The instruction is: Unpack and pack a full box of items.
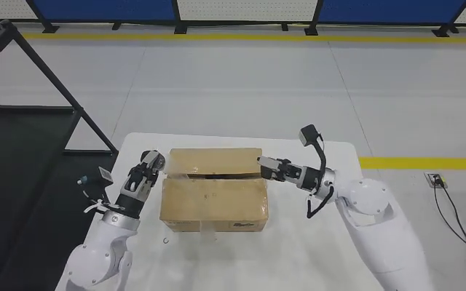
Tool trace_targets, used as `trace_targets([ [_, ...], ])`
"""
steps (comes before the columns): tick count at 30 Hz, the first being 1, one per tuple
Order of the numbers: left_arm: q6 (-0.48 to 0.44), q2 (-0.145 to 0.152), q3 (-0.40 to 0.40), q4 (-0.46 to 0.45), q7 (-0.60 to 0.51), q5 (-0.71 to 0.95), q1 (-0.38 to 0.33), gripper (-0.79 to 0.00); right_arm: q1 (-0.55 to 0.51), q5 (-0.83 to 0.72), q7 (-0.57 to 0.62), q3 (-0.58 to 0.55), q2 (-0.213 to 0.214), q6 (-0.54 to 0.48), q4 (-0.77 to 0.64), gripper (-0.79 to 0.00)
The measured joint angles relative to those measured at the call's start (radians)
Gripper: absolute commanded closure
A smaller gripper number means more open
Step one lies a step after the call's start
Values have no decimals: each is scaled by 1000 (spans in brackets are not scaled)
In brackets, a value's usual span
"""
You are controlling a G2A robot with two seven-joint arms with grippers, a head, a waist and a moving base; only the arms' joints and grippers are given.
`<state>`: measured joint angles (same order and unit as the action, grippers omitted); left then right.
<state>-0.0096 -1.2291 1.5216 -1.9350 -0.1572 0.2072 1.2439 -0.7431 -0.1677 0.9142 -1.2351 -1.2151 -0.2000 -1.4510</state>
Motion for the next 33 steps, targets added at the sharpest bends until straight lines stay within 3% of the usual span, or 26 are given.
trace_targets([
  [5,40,-11,-53,-38,72,20,-59,0,-33,19,-14,-15,5,-130,-27,-785],
  [9,80,-26,-99,-78,171,63,-123,0,-98,81,-142,-42,8,-328,-59,-785],
  [12,96,-31,-116,-93,218,82,-150,0,-93,71,-126,-41,8,-302,-58,-785],
  [20,96,-31,-115,-91,209,81,-146,0,-103,75,-125,-38,9,-296,-61,-785],
  [24,131,-30,-107,-98,191,66,-131,0,-88,117,-48,-10,13,-315,-42,-785],
  [29,162,-41,-148,-158,206,109,-197,0,-30,239,-34,57,7,-348,-12,-785],
  [33,216,-51,-201,-212,203,146,-288,0,-13,342,-155,98,-4,-394,18,-785],
])
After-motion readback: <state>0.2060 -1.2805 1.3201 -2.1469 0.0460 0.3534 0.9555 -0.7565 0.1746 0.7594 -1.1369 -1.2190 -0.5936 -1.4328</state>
